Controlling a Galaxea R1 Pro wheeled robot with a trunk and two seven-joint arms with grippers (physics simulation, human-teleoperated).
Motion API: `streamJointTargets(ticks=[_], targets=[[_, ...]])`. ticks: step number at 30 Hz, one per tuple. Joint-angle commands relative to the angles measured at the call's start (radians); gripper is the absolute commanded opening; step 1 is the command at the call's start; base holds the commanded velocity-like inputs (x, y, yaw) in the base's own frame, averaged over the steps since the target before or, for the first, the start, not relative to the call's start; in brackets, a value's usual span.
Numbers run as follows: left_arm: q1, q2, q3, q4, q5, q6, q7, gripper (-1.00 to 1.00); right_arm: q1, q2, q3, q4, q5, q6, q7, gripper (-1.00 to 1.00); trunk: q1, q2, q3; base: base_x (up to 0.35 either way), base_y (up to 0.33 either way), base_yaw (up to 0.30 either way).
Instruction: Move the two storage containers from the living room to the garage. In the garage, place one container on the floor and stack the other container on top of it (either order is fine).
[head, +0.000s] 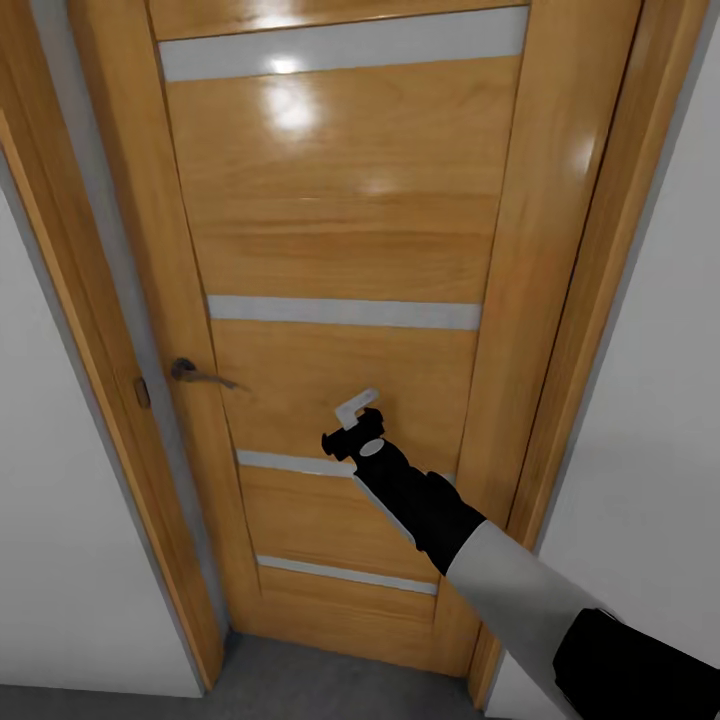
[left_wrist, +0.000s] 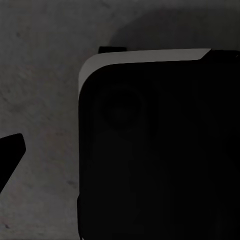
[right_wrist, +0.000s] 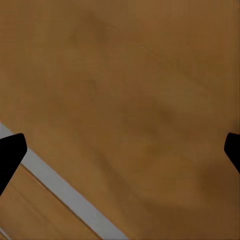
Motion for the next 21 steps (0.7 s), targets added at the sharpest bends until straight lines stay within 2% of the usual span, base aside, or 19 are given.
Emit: streamJointTargets(ticks=[1, 15, 21], targets=[[0.000, 0.001, 0.001, 0.000, 0.001, -0.003, 0.000, 1.00, -0.001, 0.000, 0.002, 0.010, 0.000, 0.005, -0.013, 1.00, 0.000, 0.000, -0.001, 0.098, 0.000, 0.000], [0.000, 0.001, 0.001, 0.000, 0.002, -0.003, -0.001, 1.00, -0.001, 0.000, -0.004, 0.013, -0.002, 0.005, -0.016, 1.00, 0.000, 0.000, -0.001, 0.291, 0.000, 0.000], [0.000, 0.002, 0.001, 0.000, 0.002, -0.003, -0.001, 1.00, -0.001, 0.000, -0.002, 0.015, 0.000, 0.006, -0.039, 1.00, 0.000, 0.000, -0.001, 0.276, 0.000, 0.000]])
